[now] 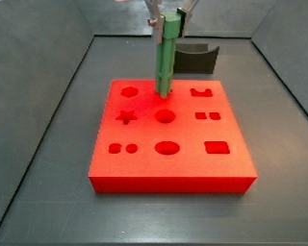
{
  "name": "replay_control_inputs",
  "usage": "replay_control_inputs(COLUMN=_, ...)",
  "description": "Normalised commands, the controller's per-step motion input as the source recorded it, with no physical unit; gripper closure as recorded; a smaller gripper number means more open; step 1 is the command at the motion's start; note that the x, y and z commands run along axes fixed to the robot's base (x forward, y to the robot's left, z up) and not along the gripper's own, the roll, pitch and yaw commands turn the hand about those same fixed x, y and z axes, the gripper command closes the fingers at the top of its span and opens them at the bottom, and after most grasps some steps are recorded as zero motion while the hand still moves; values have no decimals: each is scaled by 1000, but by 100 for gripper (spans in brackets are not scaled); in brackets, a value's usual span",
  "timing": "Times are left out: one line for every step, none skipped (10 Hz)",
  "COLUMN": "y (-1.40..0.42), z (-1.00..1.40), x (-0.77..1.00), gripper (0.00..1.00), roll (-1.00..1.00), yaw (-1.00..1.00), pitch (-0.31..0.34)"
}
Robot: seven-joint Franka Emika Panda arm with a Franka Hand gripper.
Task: Insert the 3 prong object.
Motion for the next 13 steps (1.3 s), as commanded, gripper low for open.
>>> replay_control_inputs(y=31, z=-271, x=0, gripper=100, roll=-40, yaw=0, pitch=-67)
replay_control_inputs(y=0, z=-329, x=0, gripper=100, roll=0, yaw=0, pitch=-43)
replay_control_inputs(y=0, z=-366, x=0, gripper=100, roll=0, yaw=0, pitch=-34)
replay_control_inputs(y=0, z=-351, x=0, gripper=100, roll=0, yaw=0, pitch=-44)
replay_control_inputs(y=0, z=-280, x=0, gripper=100, roll=61, yaw=0, pitch=-19)
replay_control_inputs(y=-77, z=-217, x=0, gripper=100, roll=291, yaw=-20, pitch=0)
replay_control_inputs(y=-126, z=-200, x=0, gripper=100, roll=400, yaw=-9, pitch=0)
replay_control_inputs(y=-111, z=-257, x=0, gripper=100, roll=366, yaw=0, pitch=0)
replay_control_inputs(y=-54, z=-263, x=0, gripper=100, roll=264, yaw=-6, pitch=0)
replay_control_inputs(y=0, z=-277, x=0, gripper=100, roll=50, yaw=0, pitch=0)
replay_control_inputs(y=0, z=-397, x=0, gripper=100, roll=0, yaw=0, pitch=-1)
replay_control_inputs(y=0, z=-134, x=0, gripper=100, roll=7, yaw=0, pitch=0)
replay_control_inputs(y=0, z=0, x=0, gripper=100, roll=0, yaw=0, pitch=0)
